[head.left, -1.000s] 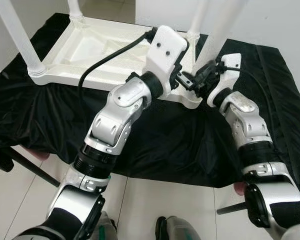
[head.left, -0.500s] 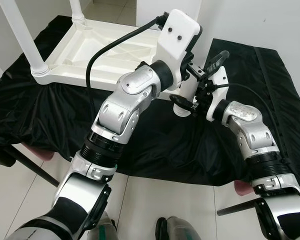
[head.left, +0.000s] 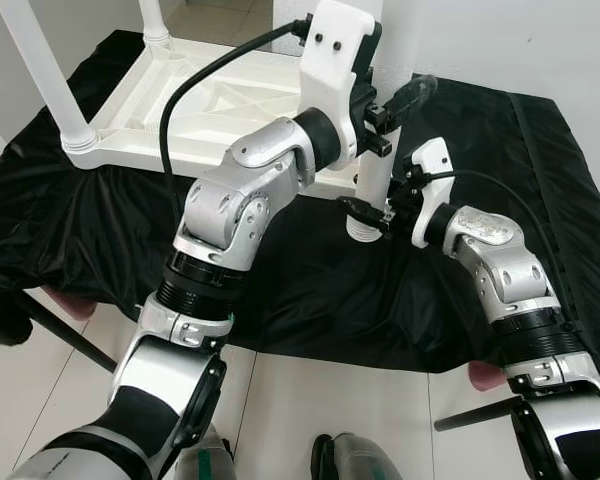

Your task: Building children table

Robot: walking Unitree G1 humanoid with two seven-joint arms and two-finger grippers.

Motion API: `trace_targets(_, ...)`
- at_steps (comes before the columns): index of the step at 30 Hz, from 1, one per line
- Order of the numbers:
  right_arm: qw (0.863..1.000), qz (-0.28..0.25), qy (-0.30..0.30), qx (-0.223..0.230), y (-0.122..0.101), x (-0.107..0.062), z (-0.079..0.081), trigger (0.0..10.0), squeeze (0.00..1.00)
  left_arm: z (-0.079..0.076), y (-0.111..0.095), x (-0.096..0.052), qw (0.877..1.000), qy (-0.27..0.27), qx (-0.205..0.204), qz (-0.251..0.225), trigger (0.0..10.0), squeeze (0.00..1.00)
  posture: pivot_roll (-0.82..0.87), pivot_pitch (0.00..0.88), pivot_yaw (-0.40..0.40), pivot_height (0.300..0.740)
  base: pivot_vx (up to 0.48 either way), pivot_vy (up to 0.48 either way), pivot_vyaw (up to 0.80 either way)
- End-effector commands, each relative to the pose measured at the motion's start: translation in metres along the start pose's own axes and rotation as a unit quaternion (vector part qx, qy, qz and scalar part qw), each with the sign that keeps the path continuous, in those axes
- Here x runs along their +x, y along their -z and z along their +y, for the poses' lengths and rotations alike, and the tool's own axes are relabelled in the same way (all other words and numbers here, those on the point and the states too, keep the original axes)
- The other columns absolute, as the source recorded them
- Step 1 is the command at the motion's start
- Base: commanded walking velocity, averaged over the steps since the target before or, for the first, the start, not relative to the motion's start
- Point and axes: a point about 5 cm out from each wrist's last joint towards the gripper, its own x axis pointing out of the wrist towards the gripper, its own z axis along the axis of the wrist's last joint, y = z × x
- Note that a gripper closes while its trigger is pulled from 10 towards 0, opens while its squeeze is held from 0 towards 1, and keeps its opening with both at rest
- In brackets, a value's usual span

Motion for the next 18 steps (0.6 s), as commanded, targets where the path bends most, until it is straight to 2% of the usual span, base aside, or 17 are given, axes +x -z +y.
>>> trace_targets(1,0.999,-0.011,0.035,0.019,-0.001,-0.003,-0.006,10.0,0.0,-0.012,-0.006,0.003,0.998,0.063,-0.009,-0.009,0.0,0.0,-0.02,0.047,-0.013,0.74,0.0,0.0,0.0)
trace_targets(3,0.998,-0.023,0.053,0.025,-0.003,-0.001,-0.007,10.0,0.0,-0.011,-0.008,0.002,0.998,0.059,-0.006,-0.008,0.0,0.0,-0.02,0.043,-0.019,0.74,0.0,0.0,0.0)
trace_targets(4,0.996,-0.038,0.066,0.041,-0.005,0.0,-0.007,10.0,1.0,-0.009,-0.006,0.002,0.999,0.049,0.006,0.0,0.3,0.0,-0.02,0.042,-0.022,0.74,0.0,0.0,0.0)
trace_targets(5,0.996,-0.038,0.066,0.041,-0.005,0.0,-0.007,10.0,1.0,-0.009,-0.006,0.002,0.999,0.049,0.006,0.0,0.3,0.0,-0.02,0.042,-0.022,0.74,0.0,0.0,0.0)
trace_targets(6,0.994,-0.048,0.081,0.052,-0.007,0.001,-0.008,10.0,1.0,-0.007,-0.005,0.002,0.999,0.037,0.023,0.01,10.0,0.0,-0.02,0.042,-0.022,0.74,0.0,0.0,0.0)
trace_targets(9,0.988,-0.055,0.131,0.063,-0.008,0.004,-0.006,10.0,1.0,-0.001,-0.003,0.003,0.998,-0.004,0.054,0.024,10.0,0.0,-0.02,0.041,-0.025,0.74,0.0,0.0,0.0)
trace_targets(12,0.986,-0.057,0.141,0.068,-0.007,0.006,-0.004,10.0,1.0,0.0,-0.003,0.003,0.998,-0.017,0.061,0.024,10.0,0.0,-0.02,0.041,-0.027,0.74,0.0,0.0,0.0)
trace_targets(13,0.984,-0.06,0.151,0.072,-0.008,0.009,0.0,10.0,0.0,0.002,-0.004,0.004,0.996,-0.036,0.072,0.028,10.0,0.0,-0.02,0.04,-0.027,0.74,0.0,0.0,0.0)
trace_targets(14,0.984,-0.06,0.151,0.072,-0.008,0.009,0.0,10.0,0.0,0.002,-0.004,0.004,0.996,-0.036,0.072,0.028,10.0,0.0,-0.02,0.04,-0.027,0.74,0.0,0.0,0.0)
trace_targets(16,0.981,-0.064,0.168,0.074,-0.008,0.019,0.013,10.0,0.0,0.004,-0.006,0.007,0.991,-0.074,0.103,0.034,10.0,0.0,-0.02,0.04,-0.029,0.74,0.0,0.0,0.0)
trace_targets(17,0.981,-0.064,0.168,0.074,-0.008,0.019,0.013,10.0,0.0,0.004,-0.006,0.007,0.991,-0.074,0.103,0.034,10.0,0.0,-0.02,0.04,-0.029,0.74,0.0,0.0,0.0)
trace_targets(18,0.973,-0.064,0.208,0.075,-0.008,0.028,0.023,10.0,0.0,0.005,-0.007,0.01,0.985,-0.111,0.129,0.04,10.0,0.0,-0.02,0.035,-0.034,0.74,0.0,0.0,0.0)
